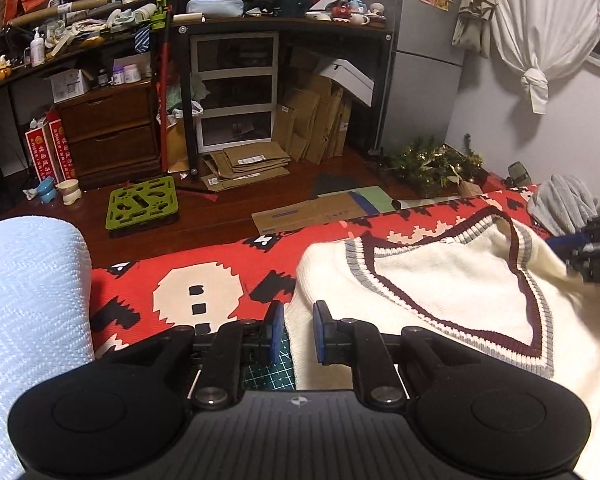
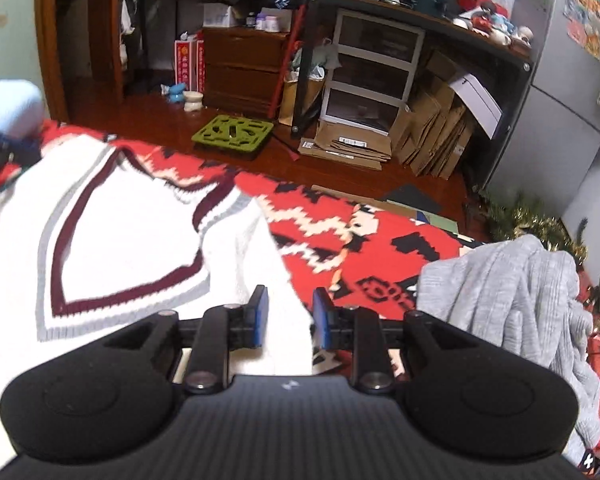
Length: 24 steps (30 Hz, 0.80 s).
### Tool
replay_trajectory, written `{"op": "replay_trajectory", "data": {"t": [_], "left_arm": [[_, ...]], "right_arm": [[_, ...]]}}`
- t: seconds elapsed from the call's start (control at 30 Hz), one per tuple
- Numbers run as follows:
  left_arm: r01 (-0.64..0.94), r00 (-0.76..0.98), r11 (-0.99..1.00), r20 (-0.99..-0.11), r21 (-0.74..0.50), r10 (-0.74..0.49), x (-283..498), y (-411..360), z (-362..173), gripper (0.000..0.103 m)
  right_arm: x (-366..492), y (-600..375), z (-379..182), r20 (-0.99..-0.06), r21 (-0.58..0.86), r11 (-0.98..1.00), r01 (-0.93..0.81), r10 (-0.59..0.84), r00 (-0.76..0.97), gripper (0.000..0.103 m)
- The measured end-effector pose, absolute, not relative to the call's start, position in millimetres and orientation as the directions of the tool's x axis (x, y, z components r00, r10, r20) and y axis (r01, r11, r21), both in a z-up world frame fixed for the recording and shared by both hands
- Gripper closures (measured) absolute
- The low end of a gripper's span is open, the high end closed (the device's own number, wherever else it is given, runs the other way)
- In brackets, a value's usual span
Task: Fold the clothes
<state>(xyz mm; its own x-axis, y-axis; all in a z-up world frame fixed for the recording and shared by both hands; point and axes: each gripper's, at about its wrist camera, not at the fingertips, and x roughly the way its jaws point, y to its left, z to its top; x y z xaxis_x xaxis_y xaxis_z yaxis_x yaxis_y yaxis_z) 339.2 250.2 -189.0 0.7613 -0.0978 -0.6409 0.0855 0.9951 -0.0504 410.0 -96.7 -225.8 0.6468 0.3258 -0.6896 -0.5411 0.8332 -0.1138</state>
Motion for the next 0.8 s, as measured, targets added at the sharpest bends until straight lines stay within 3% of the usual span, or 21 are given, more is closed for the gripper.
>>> {"op": "replay_trajectory", "data": {"t": [0.13, 0.2, 0.27, 0.33, 0.4, 0.47, 0.67, 0.8], "left_arm": [[0.098, 0.758, 0.994, -0.643, -0.056, -0.111, 340.2, 248.5, -187.8, 0.087], [0.104, 0.756, 0.993, -0.645, -0.057, -0.116, 341.8, 247.7, -187.8, 0.082], [0.110, 0.756, 0.992, -0.642, -0.068, -0.128, 341.2, 247.4, -188.6, 0.078], [0.117, 0.753, 0.991, -0.644, -0.070, -0.134, 340.7, 245.5, -189.3, 0.077], [0.131, 0.749, 0.989, -0.647, -0.068, -0.143, 340.6, 243.0, -190.1, 0.077], [0.142, 0.746, 0.988, -0.650, -0.063, -0.149, 340.7, 240.8, -190.8, 0.077], [0.135, 0.743, 0.989, -0.653, -0.067, -0.146, 340.6, 240.8, -192.8, 0.077], [0.136, 0.739, 0.989, -0.658, -0.063, -0.143, 339.9, 241.8, -195.0, 0.077]], "right_arm": [[414.9, -98.1, -227.0, -0.691, -0.075, 0.848, -0.524, 0.335, 0.641, 0.076], [423.8, -103.1, -226.2, -0.697, -0.030, 0.864, -0.503, 0.343, 0.630, 0.064], [435.3, -110.7, -226.4, -0.707, 0.030, 0.876, -0.481, 0.359, 0.609, 0.058], [440.1, -113.9, -226.9, -0.711, 0.073, 0.872, -0.485, 0.386, 0.588, 0.062], [439.4, -112.7, -227.0, -0.709, 0.077, 0.860, -0.505, 0.403, 0.578, 0.088], [429.3, -101.9, -225.7, -0.705, -0.002, 0.834, -0.551, 0.389, 0.592, 0.093], [428.1, -95.7, -218.5, -0.618, -0.276, 0.843, -0.462, 0.213, 0.757, 0.098], [445.7, -101.1, -228.2, -0.643, -0.314, 0.835, -0.452, 0.163, 0.748, 0.097]]}}
